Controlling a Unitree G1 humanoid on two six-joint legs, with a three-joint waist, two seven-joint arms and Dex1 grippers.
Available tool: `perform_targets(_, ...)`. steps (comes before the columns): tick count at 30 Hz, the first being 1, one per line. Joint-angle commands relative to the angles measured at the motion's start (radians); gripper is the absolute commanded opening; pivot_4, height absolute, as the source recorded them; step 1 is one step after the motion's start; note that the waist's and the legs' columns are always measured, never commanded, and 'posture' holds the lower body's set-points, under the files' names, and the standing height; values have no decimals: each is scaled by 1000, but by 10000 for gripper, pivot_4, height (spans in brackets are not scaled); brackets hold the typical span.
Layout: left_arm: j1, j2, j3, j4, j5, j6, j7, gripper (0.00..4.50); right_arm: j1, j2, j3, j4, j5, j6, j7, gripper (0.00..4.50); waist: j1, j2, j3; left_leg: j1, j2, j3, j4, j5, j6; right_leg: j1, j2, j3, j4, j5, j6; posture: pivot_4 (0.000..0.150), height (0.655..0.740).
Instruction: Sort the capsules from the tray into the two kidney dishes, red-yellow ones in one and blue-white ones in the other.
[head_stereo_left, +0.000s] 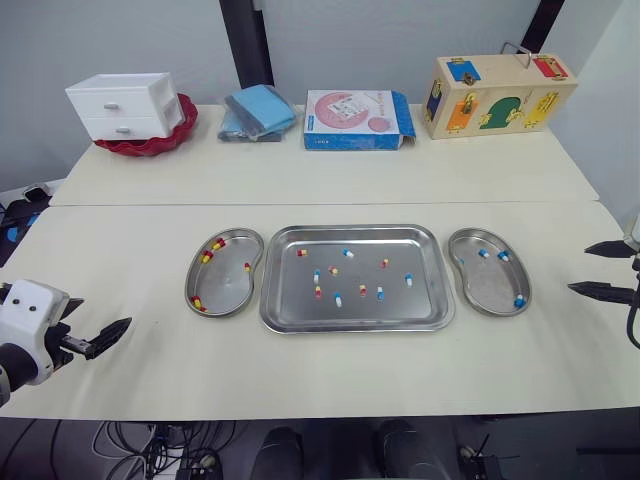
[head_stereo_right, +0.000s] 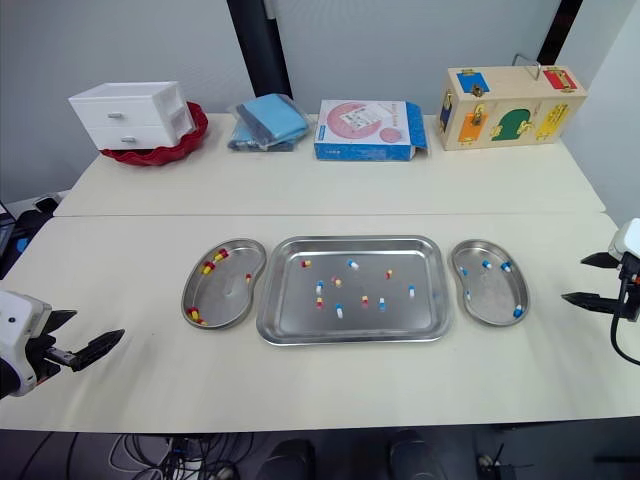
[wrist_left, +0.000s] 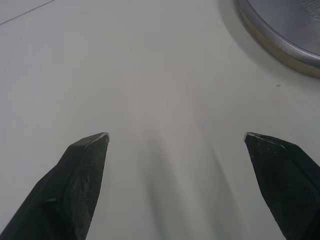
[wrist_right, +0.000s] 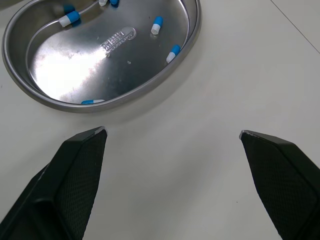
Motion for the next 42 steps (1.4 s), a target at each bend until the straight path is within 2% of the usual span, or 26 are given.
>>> perform_targets(1, -10, 11, 15, 38, 6, -14, -6, 44816, -32, -16, -13, 43, -2, -49, 1, 45000, 0, 0, 0, 0, 0, 0, 0, 0, 0, 0, 0, 0, 0, 0, 0, 1500, 7400)
perform_targets(10, -64, 14, 29, 184, -2, -157, -96, 44816, -79, 12, -3, 179, -30, -177, -23, 45000, 0, 0, 0, 1, 0, 0, 0, 0, 0, 0, 0, 0, 0, 0, 0, 1500, 7400)
perform_targets(16, -90, 21, 34, 229, -13, -195, -125, 44816, -87, 12, -6, 204, -32, -202, -21, 45000, -1, 1, 0, 1, 0, 1, 0, 0, 0, 0, 0, 0, 0, 0, 0, 1500, 7400)
perform_targets(29, -95, 38, 29, 263, -35, -223, -222, 44816, -56, 7, -37, 118, 19, -93, 3, 45000, -1, 1, 0, 1, 0, 0, 0, 0, 0, 0, 0, 0, 1, 0, 0, 1500, 7400)
perform_targets(42, -78, 10, 21, 240, -50, -216, -212, 44816, 24, 7, -80, 62, 53, -102, -17, 45000, -1, 1, 0, 0, 0, 0, 0, 0, 0, 0, 0, 0, 1, 0, 0, 1500, 7400)
